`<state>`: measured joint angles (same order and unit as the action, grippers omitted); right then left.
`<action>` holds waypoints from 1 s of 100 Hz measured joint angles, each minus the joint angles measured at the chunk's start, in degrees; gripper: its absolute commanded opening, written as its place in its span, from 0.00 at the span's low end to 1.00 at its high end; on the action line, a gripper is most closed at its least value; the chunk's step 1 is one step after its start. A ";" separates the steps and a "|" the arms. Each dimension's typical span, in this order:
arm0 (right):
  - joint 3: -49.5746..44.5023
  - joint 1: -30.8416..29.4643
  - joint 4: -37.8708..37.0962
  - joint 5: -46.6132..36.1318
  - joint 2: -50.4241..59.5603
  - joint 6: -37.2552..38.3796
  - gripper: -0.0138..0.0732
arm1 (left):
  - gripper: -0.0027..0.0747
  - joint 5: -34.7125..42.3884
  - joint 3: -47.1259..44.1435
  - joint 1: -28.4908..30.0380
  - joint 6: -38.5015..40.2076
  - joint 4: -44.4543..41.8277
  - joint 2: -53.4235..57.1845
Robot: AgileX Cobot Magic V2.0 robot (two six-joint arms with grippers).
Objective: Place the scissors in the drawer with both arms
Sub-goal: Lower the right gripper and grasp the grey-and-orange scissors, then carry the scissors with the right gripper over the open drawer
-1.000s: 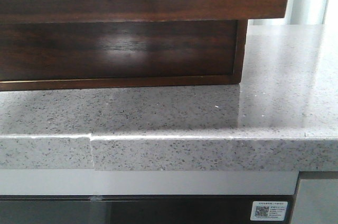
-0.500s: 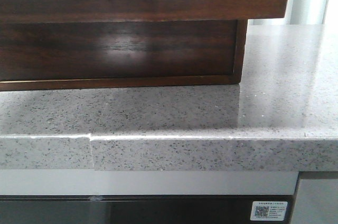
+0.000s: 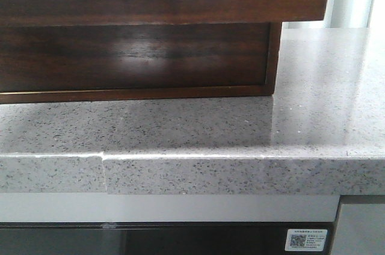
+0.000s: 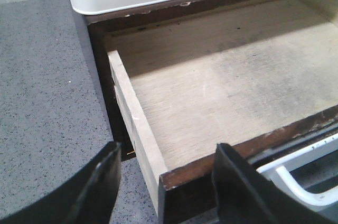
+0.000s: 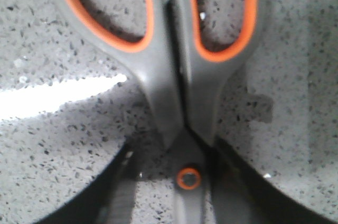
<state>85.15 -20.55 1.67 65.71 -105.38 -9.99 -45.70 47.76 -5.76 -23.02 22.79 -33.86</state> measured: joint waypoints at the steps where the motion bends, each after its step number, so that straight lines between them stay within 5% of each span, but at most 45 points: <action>1: 0.00 0.00 0.00 0.00 0.00 0.08 0.31 | 0.51 0.00 0.00 0.00 0.00 0.00 0.00; 37: 0.13 0.00 0.09 0.44 0.00 -0.84 0.13 | 0.51 0.17 0.00 0.00 0.00 0.00 0.00; 100: 3.76 0.43 0.34 0.58 6.83 -2.84 0.12 | 0.51 0.27 0.00 0.00 -0.09 -0.10 0.00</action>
<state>88.90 -20.12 2.00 66.29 -98.55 -12.84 -45.44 47.76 -5.76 -23.11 22.69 -33.86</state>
